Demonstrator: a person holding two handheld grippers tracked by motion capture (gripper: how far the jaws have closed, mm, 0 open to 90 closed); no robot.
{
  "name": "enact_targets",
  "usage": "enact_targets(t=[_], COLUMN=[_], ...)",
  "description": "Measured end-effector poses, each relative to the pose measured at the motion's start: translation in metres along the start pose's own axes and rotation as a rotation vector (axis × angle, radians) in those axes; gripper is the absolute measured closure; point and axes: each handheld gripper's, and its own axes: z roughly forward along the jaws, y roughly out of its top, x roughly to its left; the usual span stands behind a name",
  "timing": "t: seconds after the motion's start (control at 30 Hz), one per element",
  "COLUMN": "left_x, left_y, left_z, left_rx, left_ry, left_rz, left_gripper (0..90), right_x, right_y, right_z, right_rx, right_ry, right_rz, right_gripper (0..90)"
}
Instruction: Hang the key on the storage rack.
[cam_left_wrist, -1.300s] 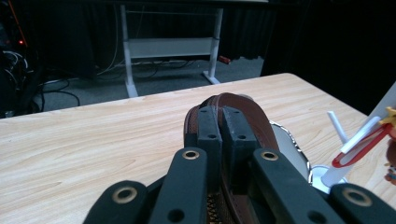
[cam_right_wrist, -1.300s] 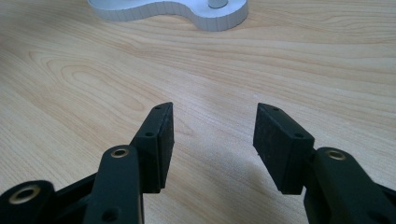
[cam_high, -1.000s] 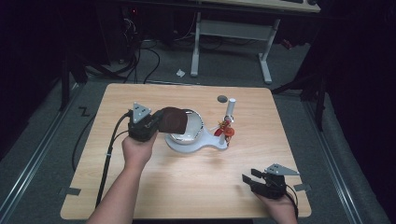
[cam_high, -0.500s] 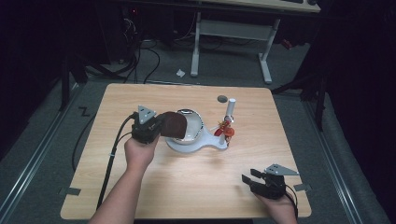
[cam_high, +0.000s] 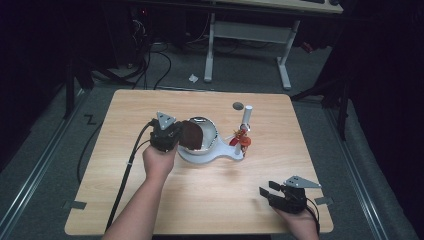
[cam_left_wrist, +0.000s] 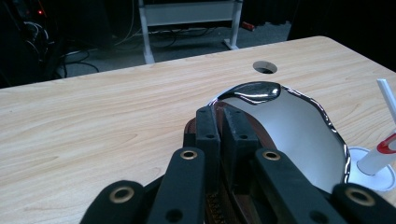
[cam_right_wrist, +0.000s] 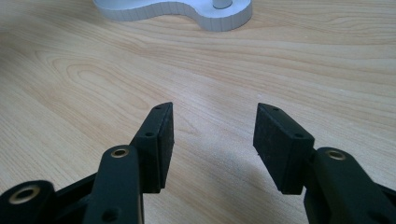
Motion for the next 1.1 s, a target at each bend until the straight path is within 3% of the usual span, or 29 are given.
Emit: enact_targets(t=[0.5,0.97,1.03,1.1], left_x=[-0.004,-0.004,-0.003,-0.003], left_y=[-0.003,-0.003,-0.002,-0.001], left_z=[0.0,-0.006,-0.008,-0.011], left_rx=[-0.023,-0.058,-0.063,-0.069], left_ry=[-0.022,-0.056,-0.099,-0.1], left_rz=[0.006,0.006,-0.018,-0.006], left_gripper=[79.1,56.9,53.6,52.2], right_x=[0.002,0.002,0.002,0.002], right_y=[0.0,0.0,0.0,0.0], right_z=[0.001,0.001,0.002,0.002], right_rx=[0.009,0.009,0.008,0.008], right_ry=[0.005,0.007,0.007,0.007], right_rz=[-0.002,-0.006,-0.008,-0.009], right_gripper=[48.3,48.2,48.1,47.9])
